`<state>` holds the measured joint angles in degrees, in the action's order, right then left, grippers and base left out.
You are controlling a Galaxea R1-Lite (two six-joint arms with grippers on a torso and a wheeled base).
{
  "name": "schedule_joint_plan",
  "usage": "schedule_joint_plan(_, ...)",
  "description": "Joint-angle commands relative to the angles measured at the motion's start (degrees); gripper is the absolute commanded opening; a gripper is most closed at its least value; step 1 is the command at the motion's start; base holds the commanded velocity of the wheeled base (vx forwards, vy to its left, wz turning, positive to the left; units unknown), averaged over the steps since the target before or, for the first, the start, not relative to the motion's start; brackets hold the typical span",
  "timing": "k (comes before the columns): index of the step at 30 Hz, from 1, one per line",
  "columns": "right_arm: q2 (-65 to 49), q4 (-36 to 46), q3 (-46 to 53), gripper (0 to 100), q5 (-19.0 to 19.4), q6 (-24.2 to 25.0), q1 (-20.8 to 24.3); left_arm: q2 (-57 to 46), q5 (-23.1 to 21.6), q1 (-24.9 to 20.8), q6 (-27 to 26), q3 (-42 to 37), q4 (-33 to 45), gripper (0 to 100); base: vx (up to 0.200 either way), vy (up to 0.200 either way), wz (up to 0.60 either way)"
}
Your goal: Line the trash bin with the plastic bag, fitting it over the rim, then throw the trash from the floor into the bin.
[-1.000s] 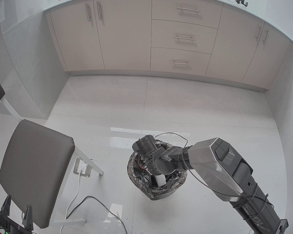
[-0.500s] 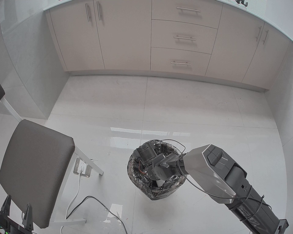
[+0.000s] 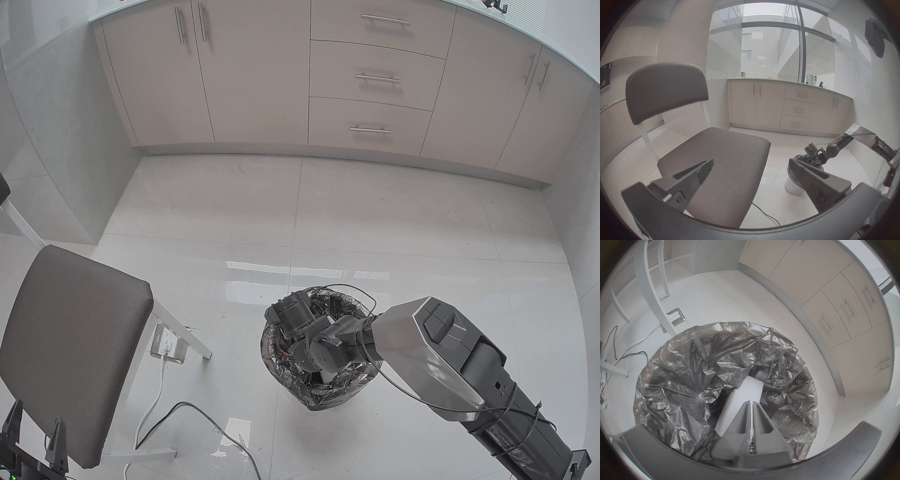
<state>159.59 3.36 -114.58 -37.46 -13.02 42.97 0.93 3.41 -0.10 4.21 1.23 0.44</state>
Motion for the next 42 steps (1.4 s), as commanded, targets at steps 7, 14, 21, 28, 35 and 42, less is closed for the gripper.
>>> schedule_joint_plan(7, 2.0, 0.0, 0.0, 0, 0.1, -0.1, -0.4, -0.9, 0.0, 0.0, 0.0, 0.0, 0.0, 100, 0.0, 0.0, 0.0)
schedule_joint_plan(14, 3.7, -1.7, 0.0, 0, 0.0, 0.0, -1.6, -0.9, 0.0, 0.0, 0.0, 0.0, 0.0, 100, 0.0, 0.0, 0.0)
schedule_joint_plan(21, 5.9, -2.2, 0.0, 0, 0.1, -0.1, -1.7, -0.9, 0.0, 0.0, 0.0, 0.0, 0.0, 100, 0.0, 0.0, 0.0)
schedule_joint_plan(28, 6.4, -2.7, 0.0, 0, 0.0, -0.1, -2.3, -0.9, 0.0, 0.0, 0.0, 0.0, 0.0, 100, 0.0, 0.0, 0.0)
schedule_joint_plan(35, 7.1, -2.8, 0.0, 0, 0.0, -0.1, -2.8, -0.9, 0.0, 0.0, 0.0, 0.0, 0.0, 100, 0.0, 0.0, 0.0)
schedule_joint_plan(42, 7.1, -3.2, 0.0, 0, -0.2, 0.0, -3.1, -0.9, 0.0, 0.0, 0.0, 0.0, 0.0, 100, 0.0, 0.0, 0.0)
